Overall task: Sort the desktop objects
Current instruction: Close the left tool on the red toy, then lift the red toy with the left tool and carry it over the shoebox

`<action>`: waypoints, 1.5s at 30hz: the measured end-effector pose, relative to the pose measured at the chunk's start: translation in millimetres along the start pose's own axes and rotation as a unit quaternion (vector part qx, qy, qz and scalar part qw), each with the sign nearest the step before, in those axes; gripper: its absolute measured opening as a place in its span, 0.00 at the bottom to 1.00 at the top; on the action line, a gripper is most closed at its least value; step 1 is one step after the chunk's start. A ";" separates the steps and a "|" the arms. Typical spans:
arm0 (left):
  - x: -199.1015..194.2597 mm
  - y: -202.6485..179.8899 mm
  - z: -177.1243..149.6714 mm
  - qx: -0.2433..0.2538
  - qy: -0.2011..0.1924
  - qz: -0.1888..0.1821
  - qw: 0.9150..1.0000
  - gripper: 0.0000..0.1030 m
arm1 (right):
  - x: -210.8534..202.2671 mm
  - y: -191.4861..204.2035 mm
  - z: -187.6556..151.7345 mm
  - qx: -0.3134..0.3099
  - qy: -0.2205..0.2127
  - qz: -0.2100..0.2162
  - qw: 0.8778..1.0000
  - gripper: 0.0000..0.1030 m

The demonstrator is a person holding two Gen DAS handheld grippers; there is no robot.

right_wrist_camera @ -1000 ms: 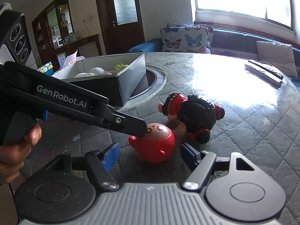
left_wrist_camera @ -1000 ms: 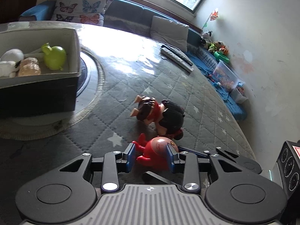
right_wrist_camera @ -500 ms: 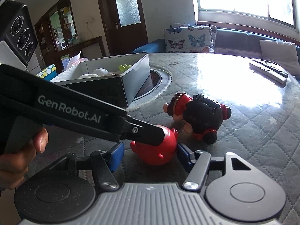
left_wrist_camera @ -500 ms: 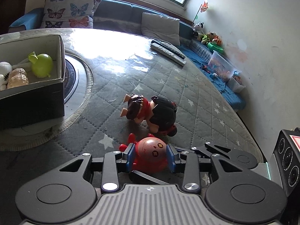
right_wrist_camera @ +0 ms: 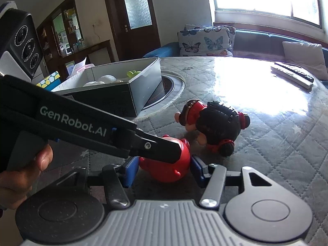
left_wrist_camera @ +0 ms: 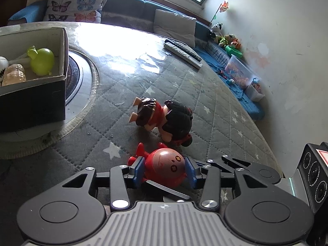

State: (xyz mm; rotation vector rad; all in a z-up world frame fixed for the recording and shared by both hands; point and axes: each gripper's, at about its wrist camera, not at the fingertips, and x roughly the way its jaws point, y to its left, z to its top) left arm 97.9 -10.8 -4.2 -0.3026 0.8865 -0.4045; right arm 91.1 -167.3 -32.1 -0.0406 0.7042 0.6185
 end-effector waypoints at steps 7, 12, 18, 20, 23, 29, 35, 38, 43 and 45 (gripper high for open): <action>-9.0 -3.0 -4.8 0.010 -0.010 0.003 1.000 0.44 | -4.8 5.2 3.9 -0.009 -0.004 -0.004 1.000 0.47; -15.4 1.5 -4.7 0.005 -0.019 0.005 1.000 0.44 | -4.1 14.0 11.3 -0.026 -0.001 -0.008 1.000 0.47; -11.3 9.5 -8.3 -0.006 -0.011 0.001 1.000 0.44 | 3.2 14.0 7.0 -0.022 0.009 -0.003 1.000 0.47; -11.5 10.7 -8.5 -0.006 -0.012 -0.001 1.000 0.44 | 3.7 12.7 7.2 -0.020 0.011 0.000 1.000 0.48; -11.3 12.7 -8.4 -0.009 -0.012 -0.005 1.000 0.44 | 4.8 11.5 7.7 -0.020 0.013 0.004 1.000 0.48; -10.5 15.3 -7.6 -0.017 -0.011 -0.010 1.000 0.45 | 5.0 10.4 7.9 -0.021 0.015 0.006 1.000 0.48; -12.2 16.0 -10.9 -0.018 -0.015 -0.021 1.000 0.44 | 2.2 10.4 7.9 -0.022 0.018 0.006 1.000 0.47; -18.3 14.1 -12.5 -0.017 -0.024 -0.021 0.999 0.44 | -1.6 14.4 10.0 -0.031 0.016 0.004 0.999 0.47; -40.9 16.2 -8.0 -0.024 -0.054 -0.018 0.998 0.44 | -7.3 27.4 23.4 -0.056 -0.001 0.009 0.998 0.47; -53.7 18.7 -2.8 -0.025 -0.072 -0.012 0.997 0.44 | -7.9 34.9 33.6 -0.069 -0.012 0.015 0.997 0.47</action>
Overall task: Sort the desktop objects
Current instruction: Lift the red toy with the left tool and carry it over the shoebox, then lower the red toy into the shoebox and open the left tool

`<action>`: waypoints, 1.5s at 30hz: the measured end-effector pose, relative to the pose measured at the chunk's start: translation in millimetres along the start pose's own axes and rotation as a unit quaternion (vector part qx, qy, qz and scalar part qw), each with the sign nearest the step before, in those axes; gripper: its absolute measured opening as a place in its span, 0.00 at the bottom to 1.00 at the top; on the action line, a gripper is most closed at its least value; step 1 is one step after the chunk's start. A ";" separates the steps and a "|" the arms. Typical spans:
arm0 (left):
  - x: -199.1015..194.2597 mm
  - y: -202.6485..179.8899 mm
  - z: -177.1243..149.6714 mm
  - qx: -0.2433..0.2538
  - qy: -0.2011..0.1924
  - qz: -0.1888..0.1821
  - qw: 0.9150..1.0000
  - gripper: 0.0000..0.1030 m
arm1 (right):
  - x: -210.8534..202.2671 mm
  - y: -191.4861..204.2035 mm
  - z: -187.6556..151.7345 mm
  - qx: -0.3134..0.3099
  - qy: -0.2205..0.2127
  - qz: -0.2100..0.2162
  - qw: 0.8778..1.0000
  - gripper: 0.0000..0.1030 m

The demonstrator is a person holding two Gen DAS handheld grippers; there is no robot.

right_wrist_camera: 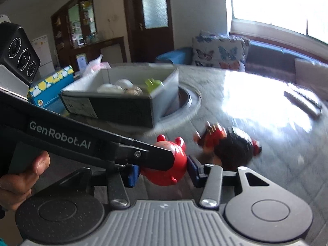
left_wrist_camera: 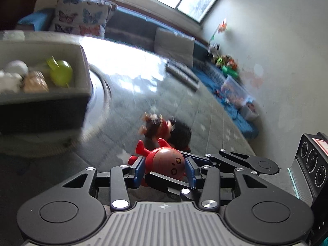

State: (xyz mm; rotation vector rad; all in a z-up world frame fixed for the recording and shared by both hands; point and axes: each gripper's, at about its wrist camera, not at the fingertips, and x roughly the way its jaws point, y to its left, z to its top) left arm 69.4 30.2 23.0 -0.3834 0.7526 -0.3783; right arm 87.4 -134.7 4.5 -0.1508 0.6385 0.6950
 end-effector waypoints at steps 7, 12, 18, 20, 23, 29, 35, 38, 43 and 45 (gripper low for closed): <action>-39.2 26.5 35.0 -0.008 -0.068 0.033 0.997 0.44 | 19.4 27.4 53.8 -0.055 -0.040 0.028 0.997 0.47; -56.1 64.9 62.3 -0.025 -0.099 0.062 0.993 0.44 | 57.3 51.8 95.7 -0.083 -0.052 0.058 0.994 0.47; -62.1 120.4 90.6 -0.062 -0.109 0.086 0.988 0.44 | 111.2 73.6 130.1 -0.093 -0.043 0.084 0.991 0.47; -61.5 138.4 96.5 -0.071 -0.108 0.092 0.987 0.44 | 130.1 78.0 138.2 -0.090 -0.035 0.094 0.991 0.47; -59.1 164.9 102.9 -0.094 -0.104 0.094 0.986 0.44 | 156.6 82.9 145.2 -0.088 -0.024 0.104 0.990 0.47; -44.1 188.5 115.7 -0.108 -0.088 0.086 0.987 0.44 | 182.5 80.2 144.9 -0.083 -0.014 0.101 0.991 0.47; -16.4 188.1 136.9 -0.102 -0.077 0.064 0.990 0.44 | 193.0 59.8 150.6 -0.060 -0.015 0.071 0.996 0.47; -0.9 193.9 141.3 -0.109 -0.071 0.054 0.990 0.43 | 203.0 50.2 151.1 -0.050 -0.005 0.061 0.997 0.47; 15.8 208.8 140.8 -0.128 -0.062 0.044 0.989 0.43 | 215.7 39.3 145.9 -0.041 0.012 0.056 0.998 0.47; 19.7 214.8 140.2 -0.135 -0.060 0.041 0.988 0.43 | 218.8 37.3 146.5 -0.039 0.017 0.058 0.997 0.47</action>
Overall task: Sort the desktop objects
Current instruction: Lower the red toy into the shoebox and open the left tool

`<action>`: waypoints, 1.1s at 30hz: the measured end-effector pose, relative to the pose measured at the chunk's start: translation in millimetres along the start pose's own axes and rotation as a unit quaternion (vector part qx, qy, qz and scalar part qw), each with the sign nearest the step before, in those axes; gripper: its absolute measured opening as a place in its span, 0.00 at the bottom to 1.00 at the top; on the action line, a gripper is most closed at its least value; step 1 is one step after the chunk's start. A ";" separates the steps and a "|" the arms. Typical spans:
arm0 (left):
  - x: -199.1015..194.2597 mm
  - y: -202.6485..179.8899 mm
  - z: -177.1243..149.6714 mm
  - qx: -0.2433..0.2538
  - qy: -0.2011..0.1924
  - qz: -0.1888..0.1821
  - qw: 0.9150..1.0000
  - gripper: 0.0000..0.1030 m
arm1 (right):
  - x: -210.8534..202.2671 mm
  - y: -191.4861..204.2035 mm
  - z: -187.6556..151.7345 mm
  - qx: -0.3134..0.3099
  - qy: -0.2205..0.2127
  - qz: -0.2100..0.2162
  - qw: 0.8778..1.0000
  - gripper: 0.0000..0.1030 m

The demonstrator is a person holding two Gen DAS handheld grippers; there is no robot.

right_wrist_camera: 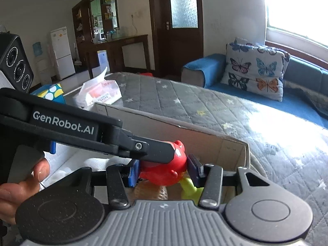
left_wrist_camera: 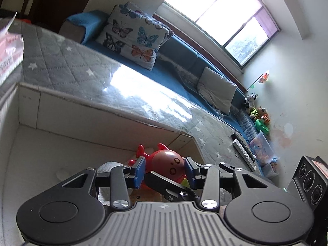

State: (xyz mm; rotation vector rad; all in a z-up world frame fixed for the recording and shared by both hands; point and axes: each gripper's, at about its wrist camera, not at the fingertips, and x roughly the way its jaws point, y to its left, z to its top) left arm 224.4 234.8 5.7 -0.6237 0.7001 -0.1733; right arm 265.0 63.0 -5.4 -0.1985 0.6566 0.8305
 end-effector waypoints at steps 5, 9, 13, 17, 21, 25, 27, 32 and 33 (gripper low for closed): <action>1.5 2.8 -0.2 -0.005 -0.001 0.001 1.000 0.43 | 6.9 -3.8 2.2 0.004 0.012 0.003 1.000 0.47; -0.4 2.1 -0.7 -0.005 -0.001 0.004 1.000 0.42 | 5.4 -2.1 1.8 0.000 0.007 0.001 1.000 0.48; -3.9 0.5 -1.3 -0.007 -0.002 0.008 1.000 0.42 | 3.1 -1.0 3.6 -0.001 0.005 -0.003 1.000 0.48; -10.1 -1.8 -2.4 -0.007 -0.007 0.009 1.000 0.42 | -0.3 0.6 4.9 -0.003 0.001 -0.006 1.000 0.51; -18.7 -7.9 -5.1 0.002 -0.015 0.011 1.000 0.42 | -9.2 2.9 5.8 -0.009 -0.008 -0.010 1.000 0.58; -27.7 -13.4 -9.0 0.005 -0.020 0.012 1.000 0.42 | -18.5 3.9 6.0 -0.011 -0.013 -0.012 1.000 0.58; -32.3 -16.7 -11.6 0.006 -0.023 0.014 1.000 0.42 | -24.1 4.9 5.4 -0.013 -0.016 -0.013 1.000 0.58; -46.7 -28.1 -20.4 0.017 -0.030 0.017 0.999 0.42 | -45.5 7.9 0.2 -0.016 -0.025 -0.013 0.999 0.59; -49.6 -30.8 -22.9 0.020 -0.031 0.017 0.999 0.42 | -51.9 8.3 -2.0 -0.016 -0.027 -0.013 0.999 0.59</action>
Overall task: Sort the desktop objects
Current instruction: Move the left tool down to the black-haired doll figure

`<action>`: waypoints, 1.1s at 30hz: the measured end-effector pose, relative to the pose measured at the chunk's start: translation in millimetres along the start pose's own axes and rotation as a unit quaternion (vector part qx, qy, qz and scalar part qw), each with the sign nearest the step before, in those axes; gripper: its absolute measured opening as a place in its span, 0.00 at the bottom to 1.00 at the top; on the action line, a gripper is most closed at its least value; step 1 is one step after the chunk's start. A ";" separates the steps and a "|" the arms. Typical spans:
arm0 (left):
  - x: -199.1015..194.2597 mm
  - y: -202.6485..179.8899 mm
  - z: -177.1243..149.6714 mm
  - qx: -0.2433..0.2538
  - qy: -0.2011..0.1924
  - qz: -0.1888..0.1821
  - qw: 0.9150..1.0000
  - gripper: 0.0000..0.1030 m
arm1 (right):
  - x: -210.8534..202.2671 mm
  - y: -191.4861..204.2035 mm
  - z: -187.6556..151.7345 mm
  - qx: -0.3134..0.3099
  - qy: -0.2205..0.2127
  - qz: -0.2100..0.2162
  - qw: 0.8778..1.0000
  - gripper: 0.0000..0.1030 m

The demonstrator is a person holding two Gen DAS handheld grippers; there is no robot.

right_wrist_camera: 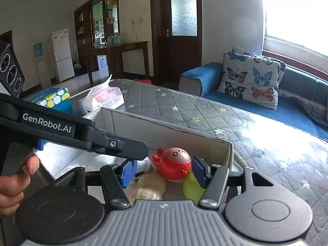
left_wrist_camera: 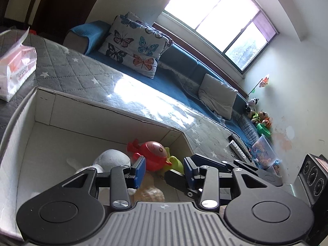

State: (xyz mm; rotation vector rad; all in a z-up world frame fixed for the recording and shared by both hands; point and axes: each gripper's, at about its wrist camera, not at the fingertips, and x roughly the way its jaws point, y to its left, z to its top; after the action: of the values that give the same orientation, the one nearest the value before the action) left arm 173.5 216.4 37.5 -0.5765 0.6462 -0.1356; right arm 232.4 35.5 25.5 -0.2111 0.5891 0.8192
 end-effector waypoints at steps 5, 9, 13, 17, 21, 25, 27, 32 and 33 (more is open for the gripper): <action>-15.4 -15.6 -13.9 0.012 -0.004 0.003 1.000 0.42 | -29.4 6.0 -11.1 0.001 -0.012 -0.002 1.000 0.63; -25.0 -31.5 -31.0 0.027 -0.001 0.008 1.000 0.42 | -50.5 11.5 -22.8 0.004 -0.018 -0.003 1.000 0.68; -31.6 -46.5 -51.8 0.036 0.006 0.014 0.999 0.42 | -73.3 18.5 -40.9 0.000 -0.023 -0.009 1.000 0.71; -35.6 -60.5 -73.2 0.042 0.017 0.014 0.999 0.42 | -94.5 21.3 -62.2 0.001 -0.025 -0.019 0.999 0.75; -34.9 -75.0 -94.8 0.053 0.030 0.012 0.998 0.42 | -114.7 18.4 -85.4 0.012 -0.025 -0.035 0.999 0.80; -29.5 -89.2 -113.7 0.064 0.047 0.001 0.997 0.42 | -131.9 12.2 -106.1 0.030 -0.022 -0.052 0.998 0.81; -24.3 -97.3 -122.0 0.072 0.056 -0.002 0.996 0.42 | -139.6 6.8 -116.1 0.044 -0.021 -0.060 0.997 0.81; -11.8 -112.4 -138.3 0.082 0.078 -0.008 0.994 0.42 | -159.9 -6.2 -137.1 0.073 -0.028 -0.081 0.994 0.81; -9.4 -114.9 -140.4 0.084 0.082 -0.008 0.993 0.42 | -162.8 -10.1 -141.2 0.080 -0.028 -0.084 0.993 0.82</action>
State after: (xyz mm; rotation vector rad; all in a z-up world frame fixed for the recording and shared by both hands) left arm 87.7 58.0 14.2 -0.4110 0.7816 -0.2508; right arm 94.9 -129.0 1.9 -0.0899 0.5719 0.6096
